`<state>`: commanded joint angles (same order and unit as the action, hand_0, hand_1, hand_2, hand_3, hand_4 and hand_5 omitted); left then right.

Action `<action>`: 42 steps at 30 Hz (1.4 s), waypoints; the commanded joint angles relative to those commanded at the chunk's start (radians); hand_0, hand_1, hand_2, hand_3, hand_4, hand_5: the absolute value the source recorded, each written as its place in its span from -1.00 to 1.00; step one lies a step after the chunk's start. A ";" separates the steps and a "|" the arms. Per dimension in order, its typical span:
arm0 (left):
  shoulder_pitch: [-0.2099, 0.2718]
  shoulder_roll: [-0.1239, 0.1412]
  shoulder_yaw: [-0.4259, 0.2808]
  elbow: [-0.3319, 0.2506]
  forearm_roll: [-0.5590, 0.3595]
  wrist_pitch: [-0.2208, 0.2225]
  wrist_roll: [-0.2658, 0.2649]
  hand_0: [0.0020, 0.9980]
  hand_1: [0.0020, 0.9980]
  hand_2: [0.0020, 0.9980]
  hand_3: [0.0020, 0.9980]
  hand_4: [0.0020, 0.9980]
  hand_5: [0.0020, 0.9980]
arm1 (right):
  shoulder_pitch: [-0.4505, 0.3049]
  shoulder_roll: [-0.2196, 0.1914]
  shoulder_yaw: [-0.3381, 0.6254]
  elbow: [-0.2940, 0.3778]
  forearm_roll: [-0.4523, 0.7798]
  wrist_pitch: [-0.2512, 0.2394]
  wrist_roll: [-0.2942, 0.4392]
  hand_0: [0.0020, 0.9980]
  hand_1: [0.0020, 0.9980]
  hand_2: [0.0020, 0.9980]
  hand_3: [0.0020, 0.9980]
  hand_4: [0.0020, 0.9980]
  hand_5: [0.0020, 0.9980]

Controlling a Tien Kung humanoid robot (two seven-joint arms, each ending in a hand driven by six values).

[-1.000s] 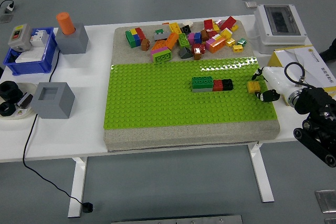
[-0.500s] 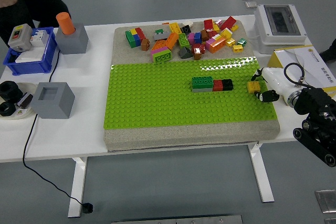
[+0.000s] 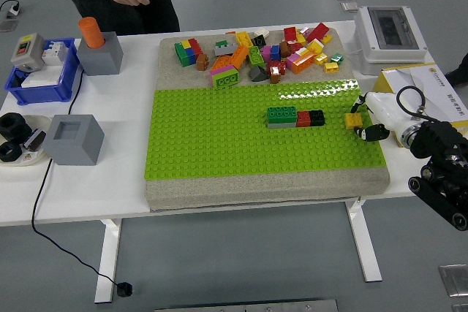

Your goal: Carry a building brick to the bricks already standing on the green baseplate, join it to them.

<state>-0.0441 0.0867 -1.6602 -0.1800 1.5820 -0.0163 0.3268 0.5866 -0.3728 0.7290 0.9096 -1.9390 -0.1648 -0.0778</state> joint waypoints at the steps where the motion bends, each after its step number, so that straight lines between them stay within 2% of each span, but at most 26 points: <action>1: 0.000 0.000 0.000 0.000 0.000 0.000 0.000 0.57 0.56 0.45 -0.07 1.00 0.64 | 0.000 0.000 0.000 0.000 0.000 0.000 0.000 0.39 0.40 0.55 0.10 0.46 -0.73; 14: 0.001 0.000 0.003 0.000 -0.007 0.001 -0.002 0.57 0.56 0.45 -0.08 1.00 0.63 | -0.002 0.000 0.004 0.009 0.005 -0.004 0.002 0.38 0.40 0.54 0.07 0.43 -0.64; 25: 0.002 0.001 0.004 0.000 -0.009 0.000 -0.004 0.57 0.56 0.45 -0.08 1.00 0.63 | -0.001 -0.007 0.008 0.093 0.030 -0.009 -0.004 0.38 0.40 0.55 0.07 0.43 -0.63; 35: 0.002 0.002 0.004 0.000 -0.008 0.000 -0.003 0.57 0.56 0.44 -0.08 1.00 0.63 | 0.029 0.048 -0.014 0.096 0.028 -0.012 -0.004 0.38 0.41 0.56 0.08 0.44 -0.62; 42: 0.000 0.003 0.004 0.000 -0.008 0.000 -0.003 0.57 0.56 0.44 -0.08 1.00 0.63 | 0.053 0.071 -0.034 0.078 0.032 -0.011 -0.001 0.38 0.42 0.56 0.08 0.45 -0.61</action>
<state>-0.0436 0.0893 -1.6565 -0.1800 1.5745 -0.0165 0.3238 0.6395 -0.3015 0.6945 0.9881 -1.9067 -0.1753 -0.0789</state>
